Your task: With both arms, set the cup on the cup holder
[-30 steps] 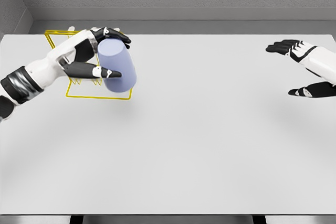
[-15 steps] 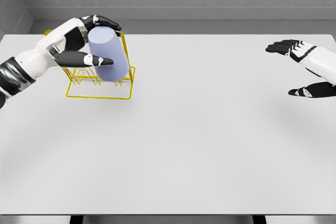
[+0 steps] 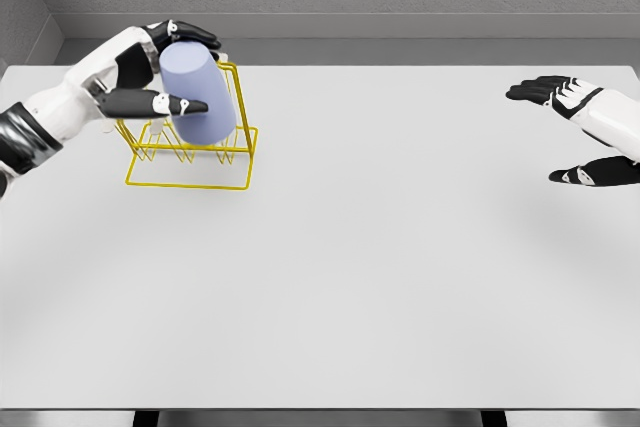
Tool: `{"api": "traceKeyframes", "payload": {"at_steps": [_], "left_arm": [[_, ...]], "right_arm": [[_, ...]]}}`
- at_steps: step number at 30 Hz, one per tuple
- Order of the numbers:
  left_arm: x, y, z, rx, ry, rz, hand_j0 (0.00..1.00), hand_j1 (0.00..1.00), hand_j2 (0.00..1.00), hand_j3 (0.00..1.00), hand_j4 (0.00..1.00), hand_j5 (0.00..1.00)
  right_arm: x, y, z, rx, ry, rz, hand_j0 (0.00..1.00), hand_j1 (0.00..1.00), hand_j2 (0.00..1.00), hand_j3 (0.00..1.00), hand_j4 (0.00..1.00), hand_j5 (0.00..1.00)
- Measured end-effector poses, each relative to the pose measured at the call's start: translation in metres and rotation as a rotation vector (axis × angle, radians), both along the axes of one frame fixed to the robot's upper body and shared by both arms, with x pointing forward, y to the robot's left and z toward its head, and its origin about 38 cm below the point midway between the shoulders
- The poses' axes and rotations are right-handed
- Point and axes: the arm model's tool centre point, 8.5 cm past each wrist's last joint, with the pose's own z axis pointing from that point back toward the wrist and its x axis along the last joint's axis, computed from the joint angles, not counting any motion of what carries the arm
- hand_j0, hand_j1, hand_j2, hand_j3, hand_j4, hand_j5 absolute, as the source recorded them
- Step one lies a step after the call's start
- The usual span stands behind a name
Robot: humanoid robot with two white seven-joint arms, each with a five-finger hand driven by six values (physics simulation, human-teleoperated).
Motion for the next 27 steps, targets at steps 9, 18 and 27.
{"api": "traceKeyframes", "payload": {"at_steps": [9, 18, 27], "left_arm": [[0.0038, 0.0004, -0.0064, 0.0, 0.014, 0.011, 0.75, 0.75, 0.75, 0.75, 0.75, 0.75], [0.0059, -0.001, -0.0082, 0.003, 0.018, 0.012, 0.93, 0.93, 0.93, 0.93, 0.93, 0.93], [0.0076, -0.0025, -0.0011, 0.0, 0.002, 0.008, 0.93, 0.93, 0.93, 0.93, 0.93, 0.93]], "right_arm": [[0.0, 0.0005, -0.0002, 0.002, 0.0, 0.001, 1.0, 1.0, 1.0, 1.0, 1.0, 1.0], [0.0, 0.0006, -0.0002, 0.002, 0.0, 0.001, 1.0, 1.0, 1.0, 1.0, 1.0, 1.0], [0.0, 0.0005, -0.0002, 0.002, 0.0, 0.001, 1.0, 1.0, 1.0, 1.0, 1.0, 1.0]]}}
